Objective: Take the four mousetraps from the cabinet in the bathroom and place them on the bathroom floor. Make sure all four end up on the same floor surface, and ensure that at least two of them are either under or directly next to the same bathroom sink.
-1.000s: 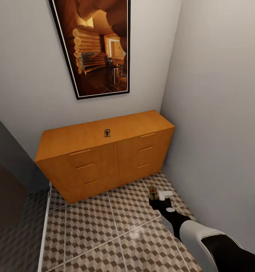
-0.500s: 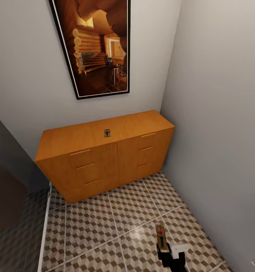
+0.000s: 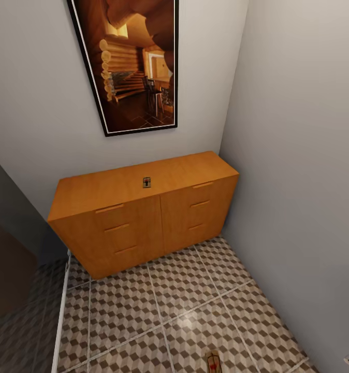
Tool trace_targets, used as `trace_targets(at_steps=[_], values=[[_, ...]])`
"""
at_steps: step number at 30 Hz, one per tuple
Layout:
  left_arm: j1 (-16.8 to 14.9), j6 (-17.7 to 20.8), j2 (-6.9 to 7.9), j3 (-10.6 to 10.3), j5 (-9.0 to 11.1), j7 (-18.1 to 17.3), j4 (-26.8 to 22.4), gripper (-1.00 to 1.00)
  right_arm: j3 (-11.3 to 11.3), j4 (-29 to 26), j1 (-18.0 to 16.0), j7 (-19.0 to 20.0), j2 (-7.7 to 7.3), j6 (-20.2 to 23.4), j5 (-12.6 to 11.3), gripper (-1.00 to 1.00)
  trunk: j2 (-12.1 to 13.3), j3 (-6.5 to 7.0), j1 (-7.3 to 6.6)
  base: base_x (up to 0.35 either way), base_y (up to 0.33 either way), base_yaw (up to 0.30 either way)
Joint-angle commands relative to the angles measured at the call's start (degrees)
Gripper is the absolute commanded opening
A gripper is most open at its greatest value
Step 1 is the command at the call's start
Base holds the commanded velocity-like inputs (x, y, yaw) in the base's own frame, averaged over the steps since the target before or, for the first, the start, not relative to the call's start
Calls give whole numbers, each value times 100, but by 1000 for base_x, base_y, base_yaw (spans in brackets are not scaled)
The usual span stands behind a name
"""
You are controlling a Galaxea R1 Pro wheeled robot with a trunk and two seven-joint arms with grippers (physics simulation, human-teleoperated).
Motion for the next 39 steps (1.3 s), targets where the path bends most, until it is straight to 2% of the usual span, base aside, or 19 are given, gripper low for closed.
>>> trace_targets(at_steps=[1, 3, 4, 6, 7, 9, 11, 12, 14, 19, 24, 26, 28, 29, 32, 34, 35, 38, 39], values=[[-3, 120, 0, -48, 61, 5, -185, 100, -30, 4, 13, 49, 0, -45, 9, -100, -9, -10, 3, 0, 0, 0], [-2, 960, -2, -47, 59, 6, -1018, 100, -30, 4, 52, 81, 0, -105, 19, -100, -9, -10, 3, 0, 0, 0], [-2, 1216, -2, -47, 58, 5, -1261, 100, -30, 4, 58, 86, 0, -111, 20, -100, -9, -10, 3, 0, 0, 0], [-2, 2253, -3, -46, 56, 2, -2321, 100, -32, 4, 70, 91, -5, -116, 23, -100, -9, -10, 3, 0, 0, 0], [-2, 2494, -3, -46, 54, 2, -2600, 100, -33, 4, 72, 92, -8, -112, 24, -100, -9, -10, 3, 0, 0, 0], [-2, 3347, -9, -43, 49, 1, -3696, 100, -36, 4, 76, 94, -18, -98, 25, -100, -9, -10, 3, 0, 0, 0], [-2, 3712, -18, -43, 45, 1, -4211, 100, -37, 4, 77, 95, -21, -84, 25, -100, -9, -10, 3, 0, 0, 0], [-2, 4051, -29, -44, 42, 4, -4679, 100, -38, 4, 78, 95, -23, -59, 25, -100, -9, -10, 3, 0, 0, 0], [-7, 4549, -39, -42, 36, 4, -5246, 100, -38, 4, 79, 95, -25, -2, 25, -100, -9, -10, 3, 0, 0, 0], [-34, 5744, -83, -38, 27, 0, -6282, 100, -39, -3, 79, 100, -25, 192, 26, -100, -9, -10, 3, 0, 0, 0], [-117, 6082, -245, -38, -1, 7, -7171, 100, -33, -4, 79, 103, -20, 240, 26, -100, -9, -10, 3, 0, 0, 0], [-373, 6143, -336, -34, -16, 18, -7456, 100, -31, -4, 79, 104, -19, 247, 26, -100, -9, -10, 3, 0, 0, 0], [-580, 6162, -363, -32, -18, 23, -7521, 100, -31, -4, 79, 104, -18, 251, 26, -100, -9, -10, 3, 0, 0, 0], [-806, 6177, -386, -31, -19, 28, -7545, 100, -30, -4, 79, 104, -18, 255, 26, -100, -9, -10, 3, 0, 0, 0], [-1429, 6198, -443, -17, -17, 33, -7426, 100, -30, -6, 79, 104, -18, 259, 26, -100, -9, -10, 3, 0, 0, 0], [-1977, 6204, -517, -5, -15, 35, -7069, 100, -30, -5, 79, 104, -18, 260, 26, -100, -9, -10, 3, 0, 0, 0], [-2123, 6205, -536, -3, -15, 37, -6956, 100, -30, -5, 79, 104, -18, 261, 26, -100, -9, -10, 3, 0, 0, 0], [-2910, 6205, -591, 40, -14, 51, -6293, 100, -30, -5, 79, 104, -18, 264, 26, -100, -9, -10, 3, 0, 0, 0], [-3070, 6204, -596, 56, -14, 55, -6143, 100, -30, -5, 79, 104, -18, 265, 26, -100, -9, -10, 3, 0, 0, 0]])
